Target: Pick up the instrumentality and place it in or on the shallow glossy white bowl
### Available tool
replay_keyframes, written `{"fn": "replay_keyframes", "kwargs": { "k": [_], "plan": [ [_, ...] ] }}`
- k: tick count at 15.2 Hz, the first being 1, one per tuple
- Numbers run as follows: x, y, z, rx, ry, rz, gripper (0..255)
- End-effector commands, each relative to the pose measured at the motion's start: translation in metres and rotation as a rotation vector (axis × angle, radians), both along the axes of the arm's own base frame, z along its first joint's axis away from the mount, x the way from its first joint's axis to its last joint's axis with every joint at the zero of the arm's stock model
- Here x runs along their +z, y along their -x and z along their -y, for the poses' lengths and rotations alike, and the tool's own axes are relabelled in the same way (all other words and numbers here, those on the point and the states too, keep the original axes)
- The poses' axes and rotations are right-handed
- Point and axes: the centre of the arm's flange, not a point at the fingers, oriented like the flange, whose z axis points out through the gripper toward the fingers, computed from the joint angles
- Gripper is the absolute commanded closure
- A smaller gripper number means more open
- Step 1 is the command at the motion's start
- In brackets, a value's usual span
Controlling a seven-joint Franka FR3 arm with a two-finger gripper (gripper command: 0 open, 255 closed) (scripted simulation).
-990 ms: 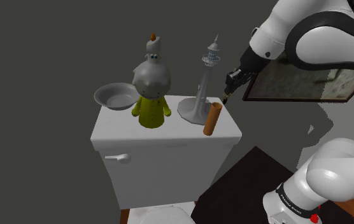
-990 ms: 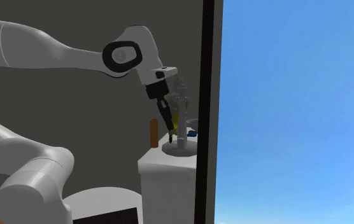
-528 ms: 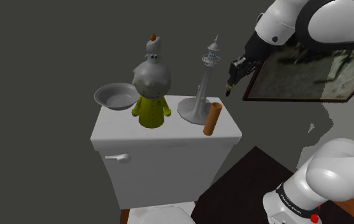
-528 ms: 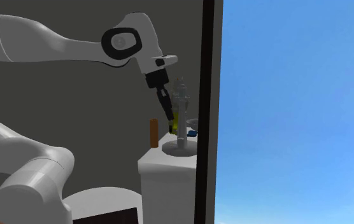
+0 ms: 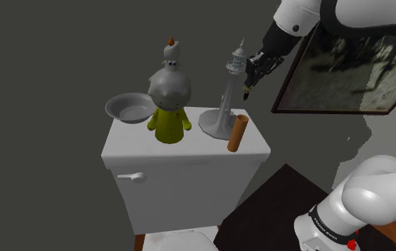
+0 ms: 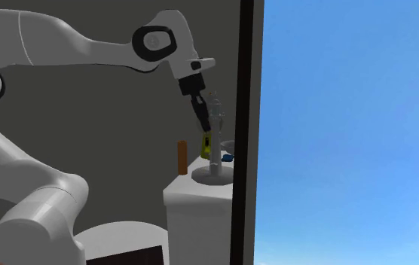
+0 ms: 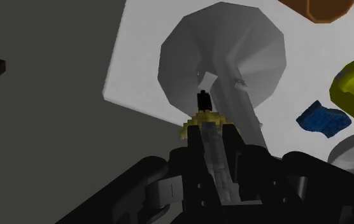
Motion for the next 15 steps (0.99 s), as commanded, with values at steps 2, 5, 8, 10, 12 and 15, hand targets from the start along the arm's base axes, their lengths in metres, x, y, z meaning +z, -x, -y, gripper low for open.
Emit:
{"fn": "replay_keyframes", "kwargs": {
  "k": [2, 5, 8, 10, 12, 15],
  "plan": [
    [-0.002, -0.026, -0.028, 0.000, -0.001, 0.000, 255],
    [-0.003, -0.052, -0.058, 0.000, -0.001, 0.000, 255],
    [-0.004, -0.078, -0.088, 0.000, -0.001, 0.000, 255],
    [-0.004, -0.095, -0.108, 0.000, -0.001, 0.000, 255],
    [-0.005, -0.112, -0.128, 0.000, -0.001, 0.000, 255],
    [-0.006, -0.138, -0.158, 0.000, -0.001, 0.000, 255]
  ]
}}
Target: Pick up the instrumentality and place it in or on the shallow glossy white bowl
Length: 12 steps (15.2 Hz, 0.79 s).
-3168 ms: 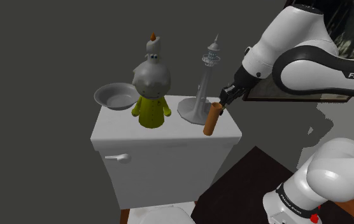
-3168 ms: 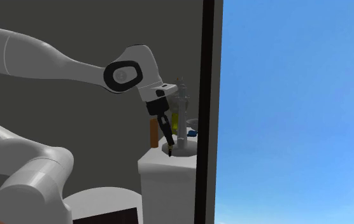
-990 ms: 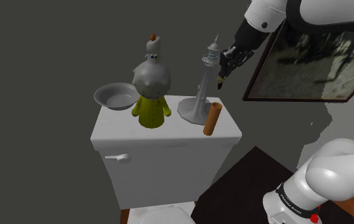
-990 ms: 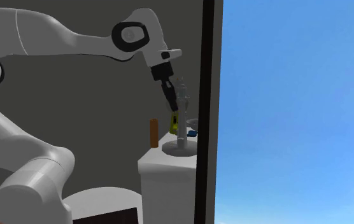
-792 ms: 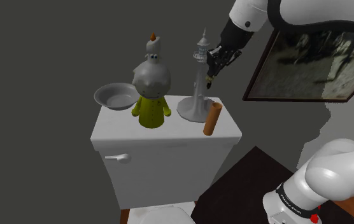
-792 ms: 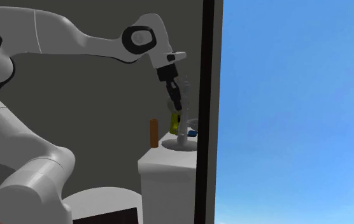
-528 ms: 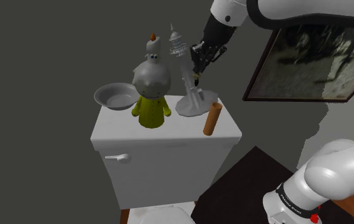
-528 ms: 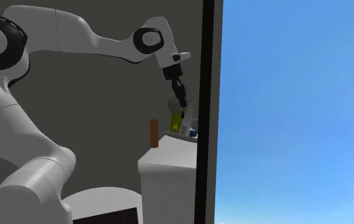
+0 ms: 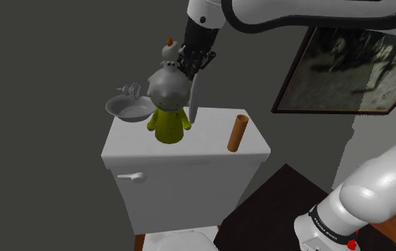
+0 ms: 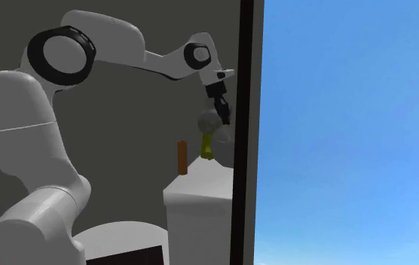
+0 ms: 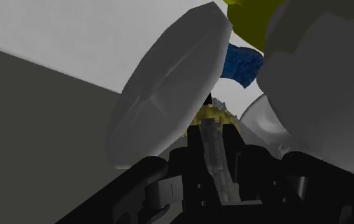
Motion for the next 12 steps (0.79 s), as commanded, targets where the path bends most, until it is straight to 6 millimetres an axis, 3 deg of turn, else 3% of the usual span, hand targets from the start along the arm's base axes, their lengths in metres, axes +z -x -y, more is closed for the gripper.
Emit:
{"fn": "replay_keyframes", "kwargs": {
  "k": [1, 12],
  "plan": [
    [0.003, -0.019, -0.021, -0.003, -0.002, 0.000, 255],
    [0.000, -0.115, -0.132, -0.002, -0.002, 0.000, 255]
  ]
}}
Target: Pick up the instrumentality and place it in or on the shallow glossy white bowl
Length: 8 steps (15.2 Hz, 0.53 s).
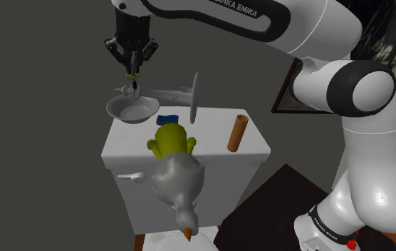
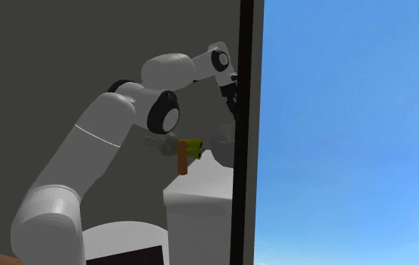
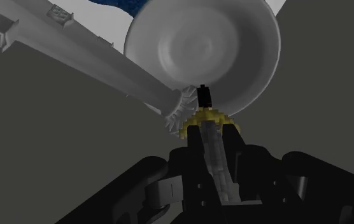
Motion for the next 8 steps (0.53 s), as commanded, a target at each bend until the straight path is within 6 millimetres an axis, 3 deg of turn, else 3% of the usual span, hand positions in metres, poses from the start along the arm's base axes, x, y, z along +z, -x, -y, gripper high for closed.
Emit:
{"fn": "replay_keyframes", "kwargs": {
  "k": [1, 8],
  "plan": [
    [-0.009, -0.009, -0.010, -0.009, 0.006, -0.003, 255],
    [-0.046, -0.009, -0.010, -0.009, 0.006, -0.003, 255]
  ]
}}
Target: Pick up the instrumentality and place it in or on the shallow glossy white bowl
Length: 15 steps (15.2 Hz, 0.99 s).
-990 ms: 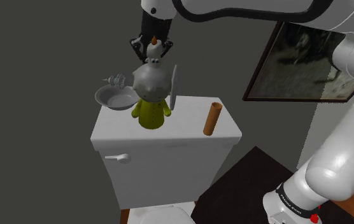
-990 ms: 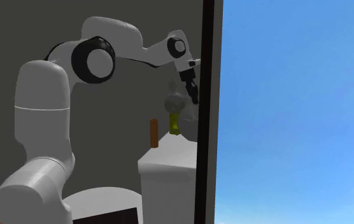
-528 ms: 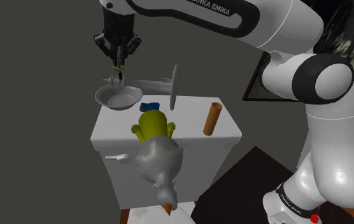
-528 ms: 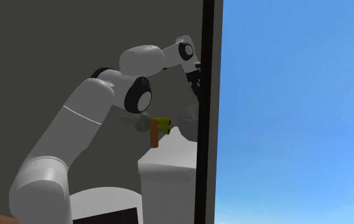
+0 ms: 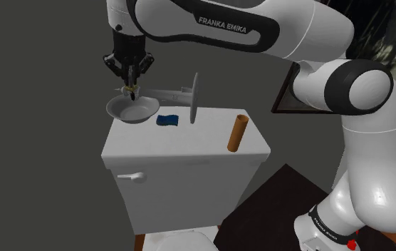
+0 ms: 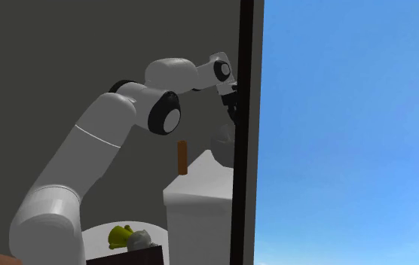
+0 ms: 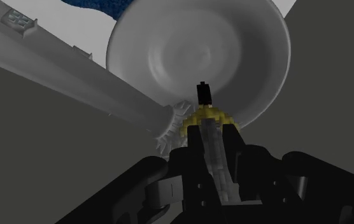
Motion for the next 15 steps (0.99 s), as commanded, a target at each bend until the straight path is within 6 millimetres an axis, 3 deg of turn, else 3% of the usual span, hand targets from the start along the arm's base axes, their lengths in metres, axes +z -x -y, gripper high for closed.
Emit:
{"fn": "replay_keyframes", "kwargs": {
  "k": [1, 4, 12, 13, 15],
  "plan": [
    [-0.011, 0.000, 0.000, 0.000, -0.001, 0.000, 255],
    [-0.026, 0.000, 0.000, 0.000, -0.001, 0.000, 255],
    [-0.026, 0.000, 0.000, 0.000, -0.001, 0.000, 255],
    [-0.026, 0.000, 0.000, 0.000, -0.001, 0.000, 0],
    [-0.026, 0.000, 0.000, 0.000, -0.001, 0.000, 0]
  ]
}}
